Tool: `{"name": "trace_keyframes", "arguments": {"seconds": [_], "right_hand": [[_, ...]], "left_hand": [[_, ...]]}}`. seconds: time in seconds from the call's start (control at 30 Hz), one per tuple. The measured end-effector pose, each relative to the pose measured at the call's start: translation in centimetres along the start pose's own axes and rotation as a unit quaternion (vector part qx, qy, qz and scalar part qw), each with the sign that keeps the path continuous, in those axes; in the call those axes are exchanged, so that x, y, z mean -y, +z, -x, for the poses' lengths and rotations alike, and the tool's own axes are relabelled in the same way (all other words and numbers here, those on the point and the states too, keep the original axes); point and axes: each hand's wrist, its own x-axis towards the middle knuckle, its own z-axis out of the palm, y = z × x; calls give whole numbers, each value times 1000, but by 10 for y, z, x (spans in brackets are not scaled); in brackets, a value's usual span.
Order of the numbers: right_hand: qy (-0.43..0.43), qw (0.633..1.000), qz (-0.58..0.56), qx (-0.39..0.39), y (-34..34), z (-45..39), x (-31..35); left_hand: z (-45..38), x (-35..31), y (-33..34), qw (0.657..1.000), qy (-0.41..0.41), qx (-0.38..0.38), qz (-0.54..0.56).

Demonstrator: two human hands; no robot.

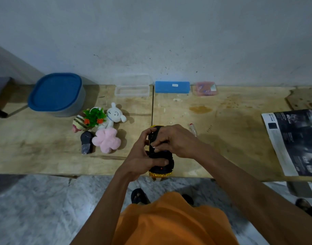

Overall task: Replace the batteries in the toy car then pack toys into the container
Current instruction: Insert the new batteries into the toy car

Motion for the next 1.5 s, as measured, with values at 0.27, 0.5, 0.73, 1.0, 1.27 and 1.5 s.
{"name": "trace_keyframes", "arguments": {"seconds": [0.27,0.5,0.73,1.0,1.27,1.5], "right_hand": [[-11,998,-44,-50,18,-11,-13],[3,998,-48,-45,17,-10,-13],[58,996,-48,-38,22,-9,-8],[229,875,-410,-116,19,3,-10],[292,723,-614,-120,30,17,-8],[304,703,-628,-141,33,18,-3]], "left_hand": [[-5,2,-2,1000,11,-15,20],[-6,0,-3,1000,10,-12,18],[-6,5,-1,1000,3,-6,8],[-4,14,-9,998,-29,-32,38],[-1,12,-7,999,-31,-15,27],[-1,16,-8,999,-38,-16,26]]}}
